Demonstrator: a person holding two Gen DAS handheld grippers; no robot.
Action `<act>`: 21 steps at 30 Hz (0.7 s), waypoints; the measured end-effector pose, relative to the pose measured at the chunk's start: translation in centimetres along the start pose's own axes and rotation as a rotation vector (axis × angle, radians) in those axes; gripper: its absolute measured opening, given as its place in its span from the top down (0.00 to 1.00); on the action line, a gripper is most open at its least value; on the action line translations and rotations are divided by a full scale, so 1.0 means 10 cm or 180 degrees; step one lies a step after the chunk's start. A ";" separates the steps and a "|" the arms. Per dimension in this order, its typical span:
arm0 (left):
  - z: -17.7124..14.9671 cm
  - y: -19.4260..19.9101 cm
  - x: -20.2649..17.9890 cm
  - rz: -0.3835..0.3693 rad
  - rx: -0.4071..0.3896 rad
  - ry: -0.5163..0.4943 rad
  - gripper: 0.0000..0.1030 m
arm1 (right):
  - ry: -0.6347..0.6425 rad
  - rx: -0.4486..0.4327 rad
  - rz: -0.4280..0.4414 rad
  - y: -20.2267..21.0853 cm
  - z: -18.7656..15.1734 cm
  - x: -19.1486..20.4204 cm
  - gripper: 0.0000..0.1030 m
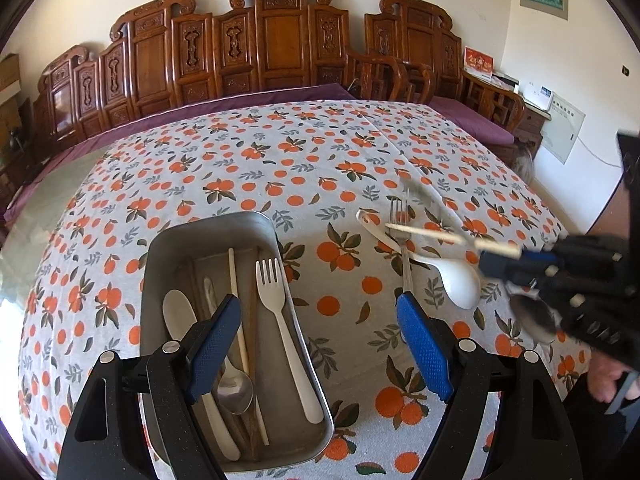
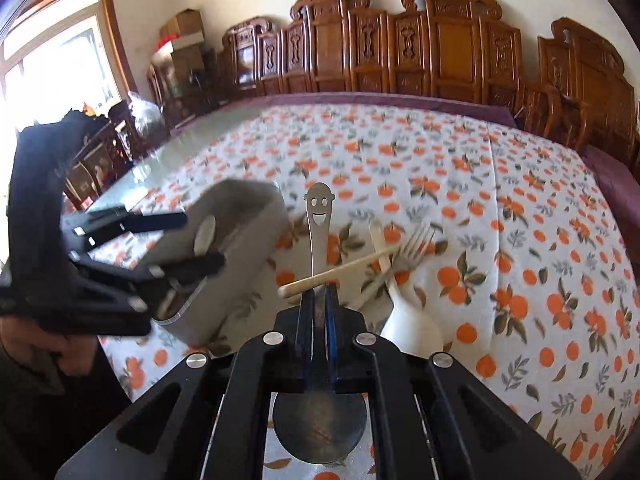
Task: Organize utensils
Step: 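Lift the smiley-face spoon off the table with the right tool, then grasp another wooden chopstick with the left tool while the right tool holds the spoon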
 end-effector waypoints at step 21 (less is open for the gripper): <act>-0.03 -0.01 -0.33 -0.0059 0.0056 -0.0094 0.26 | 0.0017 -0.0263 -0.0268 0.56 0.25 -0.23 0.93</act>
Point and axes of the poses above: each gripper's, at about its wrist camera, not at the fingertips, and y roughly against the way its jaws point, x to its left, z to its top, the point moved 5 cm from there along -y, roughly the way its jaws point, and after that the axes turned 11 degrees about z, right-handed, at the moved point
